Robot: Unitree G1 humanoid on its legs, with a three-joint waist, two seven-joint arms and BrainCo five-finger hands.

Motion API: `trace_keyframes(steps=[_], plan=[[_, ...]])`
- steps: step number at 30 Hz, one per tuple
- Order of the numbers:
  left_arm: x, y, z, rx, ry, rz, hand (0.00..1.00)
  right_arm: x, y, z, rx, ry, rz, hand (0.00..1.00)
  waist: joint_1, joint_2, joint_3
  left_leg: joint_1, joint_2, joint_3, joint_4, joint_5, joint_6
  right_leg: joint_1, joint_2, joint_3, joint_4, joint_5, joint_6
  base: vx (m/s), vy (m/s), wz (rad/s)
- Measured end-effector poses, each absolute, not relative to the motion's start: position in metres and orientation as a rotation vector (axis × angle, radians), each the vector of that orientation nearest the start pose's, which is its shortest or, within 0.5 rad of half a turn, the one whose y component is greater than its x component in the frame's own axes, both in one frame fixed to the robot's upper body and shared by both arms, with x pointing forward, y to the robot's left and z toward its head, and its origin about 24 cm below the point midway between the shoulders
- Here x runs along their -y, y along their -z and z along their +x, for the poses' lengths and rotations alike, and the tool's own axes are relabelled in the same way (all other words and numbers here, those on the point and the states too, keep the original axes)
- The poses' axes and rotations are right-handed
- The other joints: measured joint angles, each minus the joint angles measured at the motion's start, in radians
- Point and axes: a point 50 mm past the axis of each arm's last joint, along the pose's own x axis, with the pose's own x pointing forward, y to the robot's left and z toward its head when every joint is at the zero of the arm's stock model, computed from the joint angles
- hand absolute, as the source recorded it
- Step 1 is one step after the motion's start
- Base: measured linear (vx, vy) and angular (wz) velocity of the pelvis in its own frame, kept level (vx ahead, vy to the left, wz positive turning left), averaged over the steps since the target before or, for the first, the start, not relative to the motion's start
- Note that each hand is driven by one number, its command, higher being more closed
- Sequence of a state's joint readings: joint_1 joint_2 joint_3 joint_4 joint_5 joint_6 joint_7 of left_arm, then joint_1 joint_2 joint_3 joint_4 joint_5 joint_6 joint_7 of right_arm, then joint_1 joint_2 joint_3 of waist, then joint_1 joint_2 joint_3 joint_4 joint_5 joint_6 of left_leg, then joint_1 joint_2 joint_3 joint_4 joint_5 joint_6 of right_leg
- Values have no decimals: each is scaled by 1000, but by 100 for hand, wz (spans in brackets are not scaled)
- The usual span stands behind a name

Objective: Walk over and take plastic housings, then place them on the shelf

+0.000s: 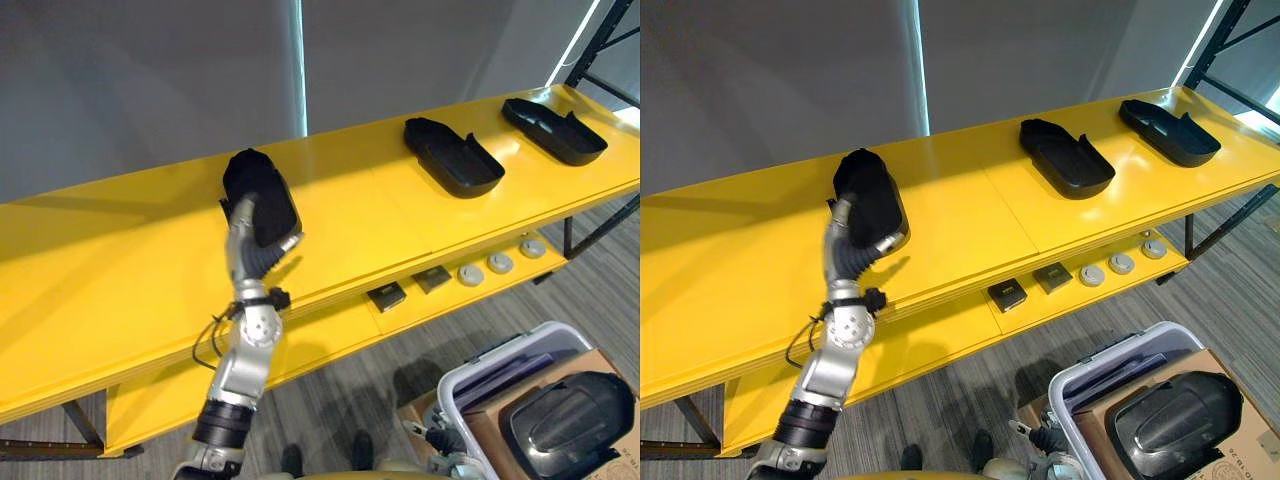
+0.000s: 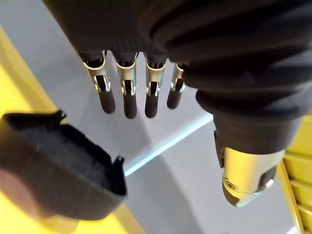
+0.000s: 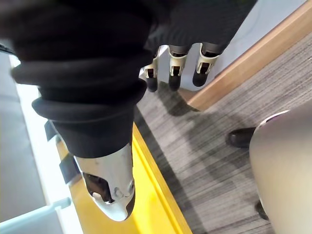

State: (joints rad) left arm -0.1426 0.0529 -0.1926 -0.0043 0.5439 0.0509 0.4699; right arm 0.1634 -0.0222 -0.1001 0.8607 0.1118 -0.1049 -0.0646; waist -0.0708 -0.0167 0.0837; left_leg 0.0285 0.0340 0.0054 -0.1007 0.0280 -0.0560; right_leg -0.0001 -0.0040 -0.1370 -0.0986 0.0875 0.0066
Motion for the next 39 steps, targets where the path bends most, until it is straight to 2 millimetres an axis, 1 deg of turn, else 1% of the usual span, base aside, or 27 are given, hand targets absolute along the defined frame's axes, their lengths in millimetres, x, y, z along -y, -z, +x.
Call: trace_keyframes(steps=[1, 5, 8, 10, 13, 15, 20, 23, 26, 29, 34, 39], plan=[[-118, -79, 269, 271, -247, 550, 100, 183, 147, 108, -907, 270, 98, 0, 2, 0, 0, 0, 0, 1, 0, 0, 0, 0, 0, 0, 0, 0, 0, 0, 0, 0], [-112, -64, 261, 223, -179, 549, 100, 182, 147, 107, -908, 271, 100, 0, 6, -3, -2, 2, 1, 3, 0, 0, 0, 2, 0, 1, 0, 0, 1, 0, 0, 0], [-111, -52, 262, 173, -141, 568, 100, 180, 147, 106, -911, 271, 105, 0, 8, -10, -7, 2, 2, 6, 0, 0, 0, 2, 0, 1, 0, 0, 1, 0, 0, 0], [-111, -41, 262, 128, -121, 582, 100, 178, 147, 106, -911, 269, 110, 0, 8, -19, -13, 2, 2, 11, 0, 0, -1, 2, 0, 2, -1, -1, 1, 0, 0, 0], [-112, -31, 262, 85, -96, 604, 100, 178, 147, 106, -912, 273, 108, 0, 7, -26, -18, 0, 2, 15, 0, -1, -1, -2, 0, 5, -4, -8, 12, -20, 14, -4], [-113, -27, 264, 66, -94, 612, 100, 179, 147, 106, -913, 275, 106, 0, 6, -27, -19, -1, 2, 16, 0, -1, -1, -3, 0, 6, -4, -8, 12, 0, 0, 0], [-116, -29, 280, 64, -90, 645, 100, 179, 148, 105, -914, 278, 101, 0, 1, -27, -19, -2, 2, 23, 0, -1, -2, -6, 0, 8, -4, -8, 12, 0, 2, -1], [-129, -31, 289, 43, -147, 634, 100, 180, 147, 107, -911, 277, 100, 0, -5, -27, -19, -2, 2, 26, 1, -3, 1, -10, 1, 15, -4, -8, 12, 2, 12, -8], [-138, -37, 296, 41, -177, 637, 100, 180, 147, 108, -907, 274, 99, 0, -13, -27, -19, -9, 2, 28, 5, -2, 1, -21, 1, 24, -4, -7, 11, 7, 18, -7], [-145, -39, 299, 39, -200, 637, 100, 180, 147, 109, -906, 271, 100, 0, -25, -27, -19, -11, 2, 30, 5, -2, 1, -23, 1, 25, -4, 0, 1, 8, 12, -3], [-158, -43, 311, 14, -260, 619, 100, 180, 146, 111, -900, 264, 102, 0, -28, -27, -19, -8, 2, 44, 6, -2, 1, -24, 1, 32, -2, 1, 1, -1, 16, -4], [-164, -44, 313, 1, -278, 614, 100, 180, 145, 112, -895, 262, 100, 0, -29, -27, -18, -11, 2, 51, 5, -2, 2, -31, 2, 44, -4, 6, 1, -29, 17, -7]])
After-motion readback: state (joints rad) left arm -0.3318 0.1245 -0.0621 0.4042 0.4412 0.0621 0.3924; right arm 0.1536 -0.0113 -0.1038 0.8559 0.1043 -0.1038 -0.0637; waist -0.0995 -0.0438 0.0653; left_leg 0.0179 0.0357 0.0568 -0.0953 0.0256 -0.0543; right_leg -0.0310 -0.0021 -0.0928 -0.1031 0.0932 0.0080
